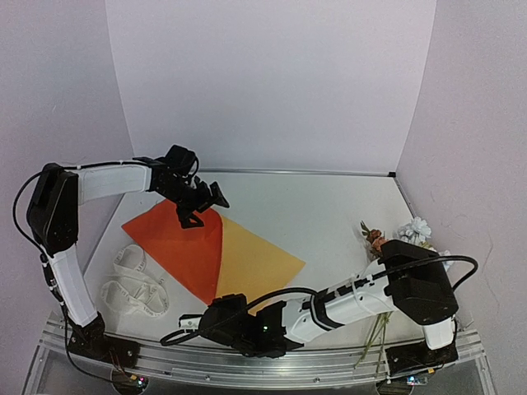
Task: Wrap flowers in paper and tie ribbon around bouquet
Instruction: Unfold the folded wrapping paper at the center of the board.
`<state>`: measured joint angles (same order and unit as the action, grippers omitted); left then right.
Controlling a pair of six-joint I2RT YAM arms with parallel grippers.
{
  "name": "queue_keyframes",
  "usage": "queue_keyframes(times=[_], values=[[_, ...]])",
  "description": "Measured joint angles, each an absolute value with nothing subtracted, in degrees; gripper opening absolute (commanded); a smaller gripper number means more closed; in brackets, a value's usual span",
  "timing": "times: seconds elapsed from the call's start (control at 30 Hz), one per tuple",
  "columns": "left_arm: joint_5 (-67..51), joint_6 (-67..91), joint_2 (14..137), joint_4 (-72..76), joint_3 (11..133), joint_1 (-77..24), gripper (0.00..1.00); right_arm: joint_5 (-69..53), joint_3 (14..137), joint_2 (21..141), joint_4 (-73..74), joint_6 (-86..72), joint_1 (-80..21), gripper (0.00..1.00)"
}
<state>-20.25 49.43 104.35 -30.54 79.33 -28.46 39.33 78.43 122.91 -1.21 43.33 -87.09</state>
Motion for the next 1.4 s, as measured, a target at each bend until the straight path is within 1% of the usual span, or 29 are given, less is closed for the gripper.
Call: queue_keyframes(times=[0.07, 0.2, 0.33, 0.47, 0.57, 0.77, 0.83, 0.93, 0.97, 1.0, 1.03, 1.23, 1.3, 1.4], values=[[-19.36, 49.33, 104.73, -32.16, 80.02, -29.21, 0.98, 39.47, 78.43, 122.91, -1.19, 44.10, -87.46, 0.00], [-17.65, 48.55, 106.57, -35.98, 83.32, -29.58, 0.90, 39.85, 79.29, 123.55, -1.23, 45.84, -88.39, 0.00], [-15.98, 47.67, 107.90, -38.69, 85.13, -29.72, 0.74, 39.99, 79.77, 124.39, -1.22, 46.89, -88.91, 0.00], [-15.15, 47.48, 108.07, -40.95, 85.18, -29.97, 0.53, 40.27, 79.77, 124.62, -1.19, 47.44, -89.14, 0.00], [-14.85, 47.42, 108.07, -41.29, 85.10, -30.09, 0.39, 40.63, 79.77, 124.62, -1.21, 47.80, -89.14, 0.00], [-14.82, 47.49, 108.07, -41.73, 84.95, -30.13, 0.23, 41.14, 79.77, 124.62, -1.23, 48.06, -89.14, 0.00], [-14.82, 47.47, 108.07, -41.77, 84.95, -30.13, 0.16, 41.17, 79.77, 124.62, -1.24, 48.15, -89.14, 0.00], [-14.76, 47.34, 108.07, -42.01, 84.95, -30.13, 0.02, 41.25, 79.77, 124.62, -1.29, 48.16, -89.14, 0.00], [-14.72, 47.43, 108.07, -42.09, 84.95, -30.13, 0.01, 41.28, 79.77, 124.62, -1.33, 48.15, -89.14, 0.00], [-14.54, 47.35, 108.07, -42.10, 84.95, -30.13, 0.00, 41.32, 79.77, 124.62, -1.37, 48.07, -89.14, 0.03], [-14.31, 47.26, 108.05, -42.13, 84.95, -30.12, 0.00, 41.34, 79.77, 124.62, -1.43, 47.91, -89.14, 0.08], [-10.73, 46.92, 106.13, -42.52, 84.90, -29.95, 0.00, 40.79, 79.39, 124.12, -1.80, 43.52, -88.70, 0.57], [-9.04, 47.14, 103.46, -41.87, 83.66, -29.77, 0.00, 39.65, 78.38, 122.51, -1.09, 41.34, -88.42, 0.68], [-6.34, 48.43, 97.28, -40.67, 80.10, -29.56, 0.00, 36.69, 76.89, 117.89, 1.38, 36.29, -87.67, 0.79]])
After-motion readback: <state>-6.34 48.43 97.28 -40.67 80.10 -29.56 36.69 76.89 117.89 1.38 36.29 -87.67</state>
